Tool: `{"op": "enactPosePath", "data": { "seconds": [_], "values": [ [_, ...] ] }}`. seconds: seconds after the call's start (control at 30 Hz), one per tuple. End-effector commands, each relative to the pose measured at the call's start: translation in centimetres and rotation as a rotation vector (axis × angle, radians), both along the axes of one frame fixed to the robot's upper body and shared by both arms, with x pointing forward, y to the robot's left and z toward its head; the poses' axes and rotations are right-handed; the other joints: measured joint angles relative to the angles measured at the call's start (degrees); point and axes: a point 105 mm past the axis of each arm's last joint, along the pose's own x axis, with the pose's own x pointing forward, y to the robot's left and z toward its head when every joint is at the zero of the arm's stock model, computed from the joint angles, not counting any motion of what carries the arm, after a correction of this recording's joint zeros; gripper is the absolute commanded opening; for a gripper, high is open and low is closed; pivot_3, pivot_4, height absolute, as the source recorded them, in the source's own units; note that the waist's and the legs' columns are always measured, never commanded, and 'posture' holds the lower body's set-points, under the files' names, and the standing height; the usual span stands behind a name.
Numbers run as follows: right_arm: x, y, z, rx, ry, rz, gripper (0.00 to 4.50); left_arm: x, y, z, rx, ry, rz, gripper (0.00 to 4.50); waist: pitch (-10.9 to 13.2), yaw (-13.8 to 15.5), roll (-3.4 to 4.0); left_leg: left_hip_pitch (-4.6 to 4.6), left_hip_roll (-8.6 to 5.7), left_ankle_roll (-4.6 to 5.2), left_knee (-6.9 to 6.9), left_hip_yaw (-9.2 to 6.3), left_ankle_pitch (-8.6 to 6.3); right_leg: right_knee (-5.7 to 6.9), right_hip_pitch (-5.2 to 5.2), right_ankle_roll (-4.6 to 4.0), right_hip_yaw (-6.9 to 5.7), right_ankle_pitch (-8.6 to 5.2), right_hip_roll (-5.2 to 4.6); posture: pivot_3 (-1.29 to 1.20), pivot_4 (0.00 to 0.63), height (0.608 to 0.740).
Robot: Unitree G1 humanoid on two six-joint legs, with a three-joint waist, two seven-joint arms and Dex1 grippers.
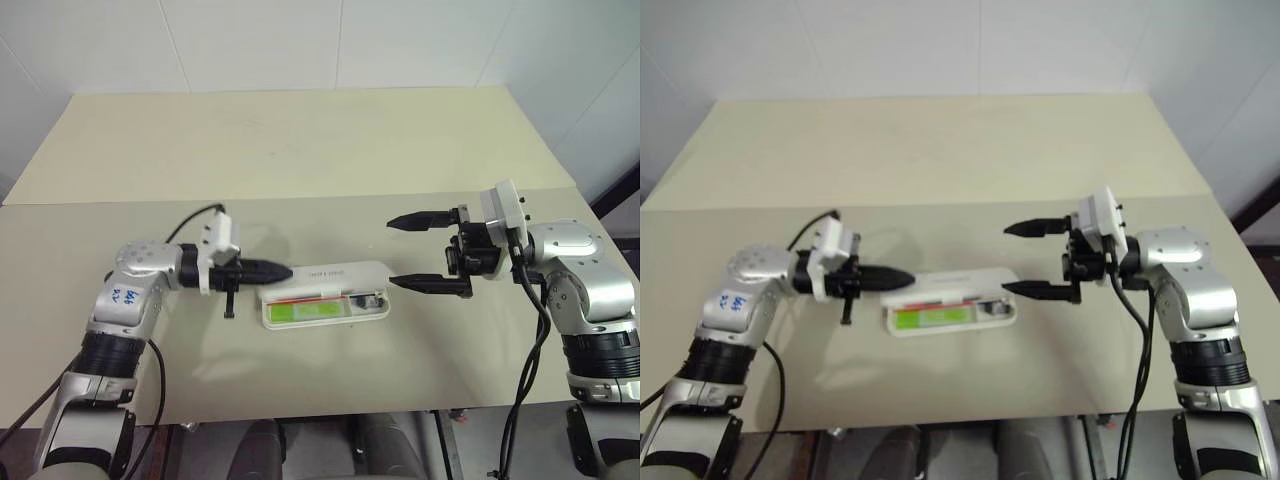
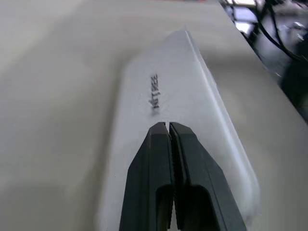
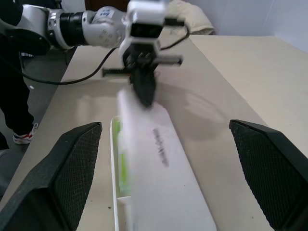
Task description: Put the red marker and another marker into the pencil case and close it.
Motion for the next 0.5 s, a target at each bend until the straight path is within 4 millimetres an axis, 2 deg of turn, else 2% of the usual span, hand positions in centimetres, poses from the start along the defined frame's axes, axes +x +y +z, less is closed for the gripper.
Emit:
{"op": "enactPosePath", "data": {
  "seconds": [0.03, 0.27, 0.4, 0.5],
  "values": [
    [-0.6, 0.4, 0.2, 0.005, -0.033, 0.016, 4.50, -0.7, -0.8, -1.2, 0.057, 0.010, -0.040, 0.10, 0.0, 0.0, 0.00, 0.00, 0.00, 0.00, 0.00, 0.00, 0.00, 0.00, 0.00, 0.00, 0.00, 0.00, 0.00, 0.00, 0.150, 0.740],
    [-1.1, 0.9, 0.0, 0.030, -0.030, 0.009, 4.50, 0.2, -0.9, -3.4, 0.170, 0.020, 0.002, 0.10, 0.0, 0.1, 0.01, 0.12, -0.02, 0.01, 0.03, 0.00, 0.01, 0.00, 0.14, 0.00, 0.00, 0.00, -0.01, 0.00, 0.150, 0.740],
    [-1.4, 1.0, -0.2, 0.042, -0.028, -0.003, 4.50, 0.9, -1.1, -3.5, 0.189, 0.016, 0.032, 0.10, 0.0, 0.1, 0.04, 0.36, -0.02, 0.05, 0.03, -0.05, 0.03, -0.15, 0.45, -0.05, -0.02, -0.03, -0.01, 0.00, 0.150, 0.740],
    [-1.5, 1.1, -0.3, 0.052, -0.028, -0.012, 4.50, 1.5, -1.3, -3.3, 0.189, 0.013, 0.059, 0.10, 0.0, 0.0, 0.04, 0.53, -0.02, 0.12, 0.05, -0.05, 0.08, -0.44, 0.75, -0.45, -0.02, -0.25, -0.01, 0.00, 0.150, 0.740]
  ]
}}
